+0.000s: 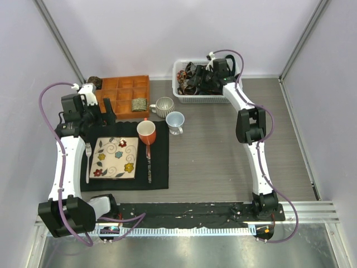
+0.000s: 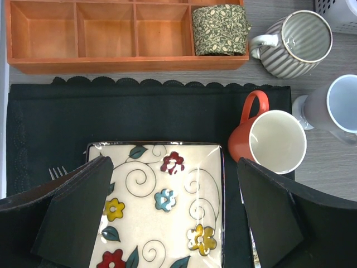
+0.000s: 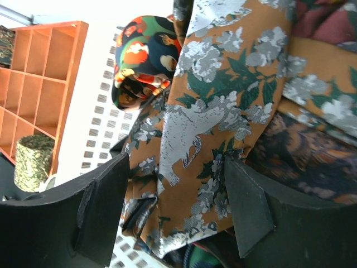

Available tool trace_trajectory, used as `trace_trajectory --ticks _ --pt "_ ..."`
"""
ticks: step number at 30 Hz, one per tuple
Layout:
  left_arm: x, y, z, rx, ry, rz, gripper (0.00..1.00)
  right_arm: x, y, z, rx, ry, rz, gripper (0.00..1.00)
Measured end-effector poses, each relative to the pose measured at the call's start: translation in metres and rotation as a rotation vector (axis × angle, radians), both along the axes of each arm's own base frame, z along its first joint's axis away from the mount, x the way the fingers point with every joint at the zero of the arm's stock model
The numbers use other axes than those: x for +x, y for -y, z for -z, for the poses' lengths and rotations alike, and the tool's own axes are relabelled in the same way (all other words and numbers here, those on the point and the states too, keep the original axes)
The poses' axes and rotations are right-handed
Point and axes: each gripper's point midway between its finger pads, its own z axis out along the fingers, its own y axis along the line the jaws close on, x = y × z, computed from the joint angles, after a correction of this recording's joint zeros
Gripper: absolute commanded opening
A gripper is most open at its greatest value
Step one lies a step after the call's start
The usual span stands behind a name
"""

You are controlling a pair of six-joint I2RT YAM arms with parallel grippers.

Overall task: Roll the ties
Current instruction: Pick up the tie from the bin.

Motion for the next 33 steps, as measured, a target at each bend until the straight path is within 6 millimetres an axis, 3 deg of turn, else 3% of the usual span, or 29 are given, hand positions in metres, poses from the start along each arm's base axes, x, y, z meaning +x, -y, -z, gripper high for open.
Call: trace_trajectory --ticks 11,18,21,22,25,29,33 --pt "-0.002 0.000 0.005 -0.002 -0.013 -0.001 1.00 0.008 -0.016 -0.001 0.057 0.008 0.035 0.73" --pt "-0.002 0.000 0.007 -0.003 -0.016 -0.001 1.00 0.019 -0.020 0.002 0.091 0.017 0.079 0.56" --pt "-0.002 0.000 0.008 -0.004 -0.019 -0.001 1.00 0.021 -0.021 0.008 0.094 0.012 0.094 0.40" --pt "-0.002 0.000 0.008 -0.004 -0.019 -0.001 1.00 0.021 -0.021 0.010 0.094 0.009 0.097 0.28" --pt "-0.002 0.000 0.008 -0.003 -0.019 -0.001 1.00 0.022 -0.021 0.013 0.100 0.001 0.105 0.11" --pt "-0.003 0.000 0.008 -0.004 -0.020 -0.001 1.00 0.022 -0.021 0.011 0.109 0.000 0.108 0.01" --pt "-0.003 0.001 0.008 -0.004 -0.020 0.000 1.00 0.022 -0.021 0.007 0.117 0.000 0.104 0.01"
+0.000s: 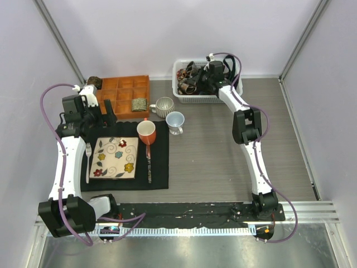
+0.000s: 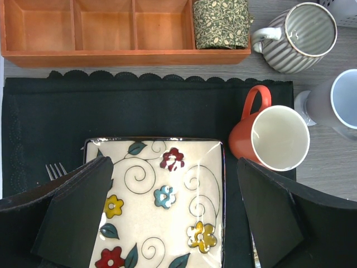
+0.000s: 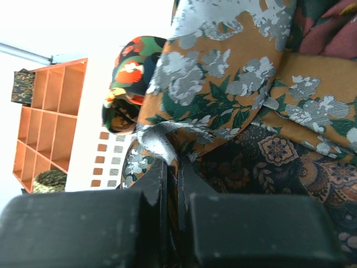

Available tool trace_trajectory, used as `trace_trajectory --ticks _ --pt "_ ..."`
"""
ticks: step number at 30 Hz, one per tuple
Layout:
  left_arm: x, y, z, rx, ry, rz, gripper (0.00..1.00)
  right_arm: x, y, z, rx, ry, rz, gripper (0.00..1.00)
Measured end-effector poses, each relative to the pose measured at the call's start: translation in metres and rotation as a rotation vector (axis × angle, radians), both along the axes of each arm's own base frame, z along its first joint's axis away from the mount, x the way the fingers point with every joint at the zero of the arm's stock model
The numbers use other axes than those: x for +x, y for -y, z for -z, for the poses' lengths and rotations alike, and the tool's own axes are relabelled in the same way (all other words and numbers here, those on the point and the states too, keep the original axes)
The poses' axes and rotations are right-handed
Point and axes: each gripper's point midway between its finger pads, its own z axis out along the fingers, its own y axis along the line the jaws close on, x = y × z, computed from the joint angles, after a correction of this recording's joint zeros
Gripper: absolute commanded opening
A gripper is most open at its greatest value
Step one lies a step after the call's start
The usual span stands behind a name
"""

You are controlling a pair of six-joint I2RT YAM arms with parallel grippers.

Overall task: Roll the ties
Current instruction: Pick up the tie from the bin.

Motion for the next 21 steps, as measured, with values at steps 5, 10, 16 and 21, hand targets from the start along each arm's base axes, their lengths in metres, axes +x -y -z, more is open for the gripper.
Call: trace_trajectory --ticks 5,10,16,21 --pt "0.000 0.002 0.000 -0.003 0.002 0.011 1.00 -0.003 0.014 -0.025 0.015 0.012 0.005 0.01" --pt "-0.001 0.005 -0.004 -0.006 0.014 0.029 1.00 -0.009 0.032 -0.089 0.041 0.086 0.008 0.01" --pt "-0.004 0.008 -0.014 -0.002 0.045 0.056 1.00 -0.024 0.057 -0.184 0.052 0.242 0.014 0.01" --pt "-0.007 0.013 -0.024 -0.005 0.078 0.081 1.00 -0.035 0.076 -0.231 0.041 0.332 0.014 0.01"
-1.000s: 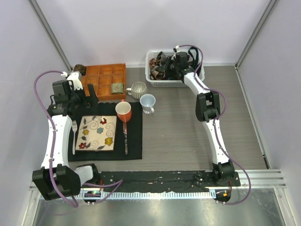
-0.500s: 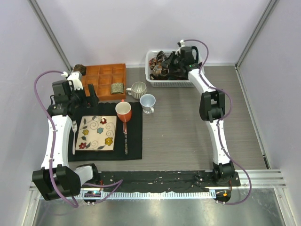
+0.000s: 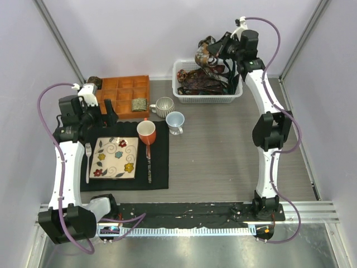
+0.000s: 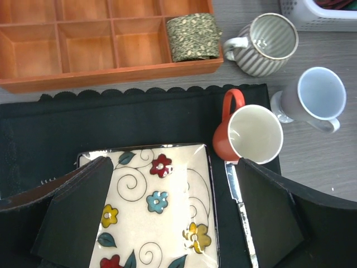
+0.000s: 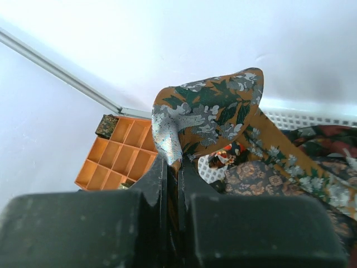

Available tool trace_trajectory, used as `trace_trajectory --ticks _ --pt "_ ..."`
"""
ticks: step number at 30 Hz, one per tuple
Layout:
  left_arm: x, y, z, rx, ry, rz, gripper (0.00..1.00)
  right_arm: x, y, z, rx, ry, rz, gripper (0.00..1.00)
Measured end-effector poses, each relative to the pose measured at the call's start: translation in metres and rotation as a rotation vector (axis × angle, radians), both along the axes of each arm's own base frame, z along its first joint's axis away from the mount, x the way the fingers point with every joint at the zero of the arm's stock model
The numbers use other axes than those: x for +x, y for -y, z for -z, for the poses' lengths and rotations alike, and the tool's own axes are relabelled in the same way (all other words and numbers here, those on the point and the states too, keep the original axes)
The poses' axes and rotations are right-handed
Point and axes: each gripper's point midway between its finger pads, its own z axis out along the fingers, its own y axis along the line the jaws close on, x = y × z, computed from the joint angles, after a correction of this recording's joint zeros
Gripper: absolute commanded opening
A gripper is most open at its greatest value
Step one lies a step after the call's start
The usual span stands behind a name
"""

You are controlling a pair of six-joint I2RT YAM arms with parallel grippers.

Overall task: Roll the ties
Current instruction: Pick up the tie from the bin, then place the tie at the center of the board.

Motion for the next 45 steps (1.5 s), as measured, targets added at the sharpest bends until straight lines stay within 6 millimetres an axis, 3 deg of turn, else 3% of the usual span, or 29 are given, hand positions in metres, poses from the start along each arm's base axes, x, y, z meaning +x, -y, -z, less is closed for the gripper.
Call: trace_trajectory --ticks 7,11,16,19,22,25,28,30,32,37,42,45 --pt "-0.004 0.011 -0.020 0.009 0.082 0.081 1.00 -0.037 0.027 -0.022 -0.070 0.012 0.004 0.01" --pt "-0.003 0.019 -0.033 0.007 0.142 0.130 1.00 -0.075 0.054 -0.062 -0.079 0.056 0.044 0.01" --pt "-0.001 0.031 -0.042 -0.025 0.184 0.201 1.00 -0.134 0.126 -0.144 -0.065 0.193 0.200 0.00" --pt "0.001 0.038 -0.045 -0.045 0.198 0.237 1.00 -0.182 0.176 -0.190 -0.071 0.288 0.337 0.01" --pt "0.003 0.045 -0.047 -0.064 0.205 0.269 1.00 -0.230 0.208 -0.218 -0.089 0.356 0.455 0.01" --pt "0.001 0.053 -0.049 -0.077 0.211 0.301 1.00 -0.268 0.222 -0.226 -0.121 0.380 0.533 0.01" --pt "0.000 0.059 -0.050 -0.086 0.217 0.329 1.00 -0.293 0.231 -0.219 -0.168 0.371 0.607 0.01" --pt "-0.002 0.063 -0.051 -0.089 0.222 0.345 1.00 -0.304 0.232 -0.203 -0.202 0.340 0.629 0.01" --pt "-0.005 0.065 -0.051 -0.083 0.227 0.358 1.00 -0.311 0.231 -0.181 -0.225 0.301 0.627 0.01" --pt "-0.015 0.065 -0.046 -0.047 0.230 0.380 1.00 -0.310 0.211 -0.106 -0.225 0.119 0.481 0.01" --pt "-0.028 0.065 -0.031 -0.005 0.210 0.406 1.00 -0.316 0.146 -0.035 -0.165 -0.073 0.204 0.01" --pt "-0.036 0.066 -0.023 0.002 0.191 0.425 1.00 -0.340 0.092 -0.021 -0.155 -0.114 0.010 0.01"
